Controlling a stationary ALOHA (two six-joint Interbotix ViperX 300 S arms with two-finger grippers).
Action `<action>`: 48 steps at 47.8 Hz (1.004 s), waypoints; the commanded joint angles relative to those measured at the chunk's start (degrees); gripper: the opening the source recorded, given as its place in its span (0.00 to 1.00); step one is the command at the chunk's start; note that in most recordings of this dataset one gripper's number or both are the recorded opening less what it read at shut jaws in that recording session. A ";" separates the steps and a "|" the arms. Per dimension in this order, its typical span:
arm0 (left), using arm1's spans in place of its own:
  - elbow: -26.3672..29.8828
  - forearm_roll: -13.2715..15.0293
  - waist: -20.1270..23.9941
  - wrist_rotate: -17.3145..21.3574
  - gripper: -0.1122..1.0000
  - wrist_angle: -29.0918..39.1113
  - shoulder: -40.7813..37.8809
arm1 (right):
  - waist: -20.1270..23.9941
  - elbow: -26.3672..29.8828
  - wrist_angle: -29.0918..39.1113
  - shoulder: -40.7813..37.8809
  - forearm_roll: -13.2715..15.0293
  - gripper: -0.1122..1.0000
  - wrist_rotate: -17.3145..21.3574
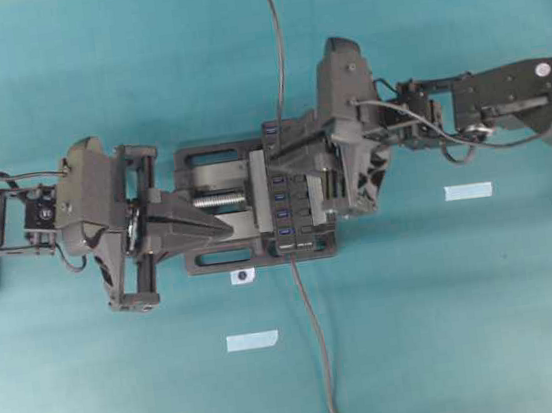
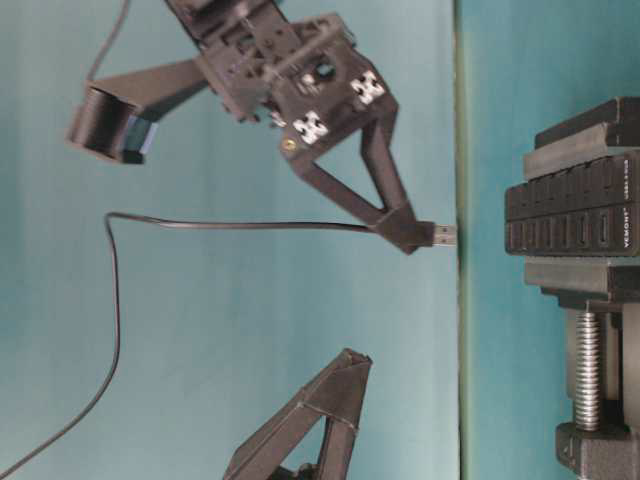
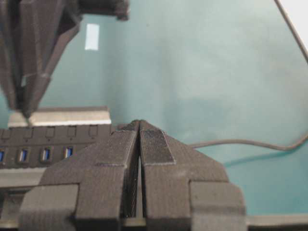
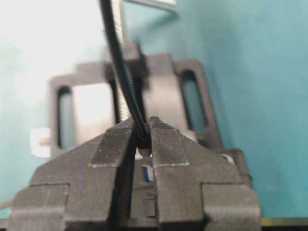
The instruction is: Insert the USB into the front port of the fixed hub.
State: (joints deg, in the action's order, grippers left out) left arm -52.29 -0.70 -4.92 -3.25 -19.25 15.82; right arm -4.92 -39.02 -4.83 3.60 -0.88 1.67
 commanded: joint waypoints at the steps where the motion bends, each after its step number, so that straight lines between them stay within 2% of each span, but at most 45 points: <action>1: 0.44 -0.09 -0.18 0.00 0.10 -0.53 0.44 | 1.14 0.70 -0.26 2.46 -0.18 0.14 0.35; 26: -3.34 -0.09 -0.18 0.70 0.10 -4.48 0.35 | 6.24 -0.44 -1.32 3.96 -0.53 0.14 0.44; 34: -2.90 -0.18 -0.26 0.79 0.10 -4.75 0.18 | 7.47 -0.62 -1.41 3.43 -0.97 0.14 0.53; 48: -2.02 -0.26 -0.44 0.79 0.10 -4.75 -0.62 | 9.93 -2.55 -1.85 1.85 -1.05 0.14 5.45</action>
State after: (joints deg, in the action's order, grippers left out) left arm -55.63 -0.70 -5.01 -2.55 -23.38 14.94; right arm 3.96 -41.75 -5.89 5.19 -1.76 5.98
